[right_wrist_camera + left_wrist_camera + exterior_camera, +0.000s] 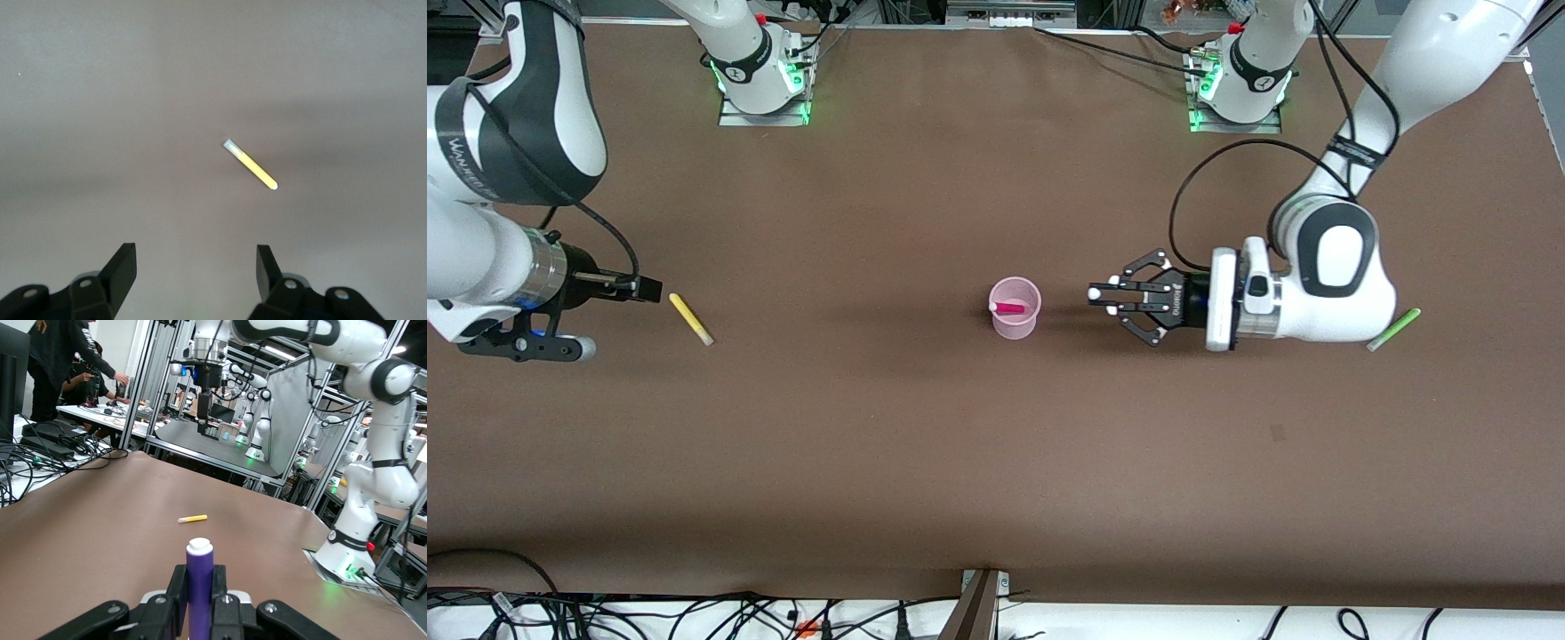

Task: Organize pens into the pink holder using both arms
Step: 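Move the purple marker over the pink cup with the left gripper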

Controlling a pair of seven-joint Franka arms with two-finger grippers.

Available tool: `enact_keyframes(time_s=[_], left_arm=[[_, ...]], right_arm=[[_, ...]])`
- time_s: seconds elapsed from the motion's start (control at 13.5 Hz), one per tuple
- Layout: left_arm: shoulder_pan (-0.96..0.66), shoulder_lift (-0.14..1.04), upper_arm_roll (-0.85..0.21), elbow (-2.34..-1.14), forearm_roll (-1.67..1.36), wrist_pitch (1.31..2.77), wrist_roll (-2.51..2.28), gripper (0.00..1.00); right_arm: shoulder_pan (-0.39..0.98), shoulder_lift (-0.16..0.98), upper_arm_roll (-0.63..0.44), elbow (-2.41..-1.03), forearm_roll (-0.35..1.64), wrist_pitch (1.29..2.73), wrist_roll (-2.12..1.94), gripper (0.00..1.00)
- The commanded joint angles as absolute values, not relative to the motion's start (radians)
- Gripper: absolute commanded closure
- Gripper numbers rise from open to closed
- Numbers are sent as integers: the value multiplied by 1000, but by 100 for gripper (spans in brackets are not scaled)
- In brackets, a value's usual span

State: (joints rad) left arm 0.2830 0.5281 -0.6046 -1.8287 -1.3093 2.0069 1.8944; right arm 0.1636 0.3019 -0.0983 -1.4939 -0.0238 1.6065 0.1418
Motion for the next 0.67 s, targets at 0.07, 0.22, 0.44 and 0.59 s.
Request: enact_keyframes(time_s=[0.07, 0.22, 0.44, 0.59], left_arm=[[218, 569, -612, -1853, -1409, 2133, 2022, 100], [164, 593, -612, -1855, -1474, 2180, 2045, 100], [115, 623, -612, -1853, -1485, 2236, 2049, 100], [81, 667, -612, -1841, -1511, 2262, 2071, 100]], right_arm=[[172, 153, -109, -1709, -15, 1720, 123, 15], [172, 153, -110, -1709, -15, 1733, 121, 11], [172, 153, -112, -1709, -15, 1736, 123, 1], [172, 155, -118, -1707, -15, 1736, 121, 1]])
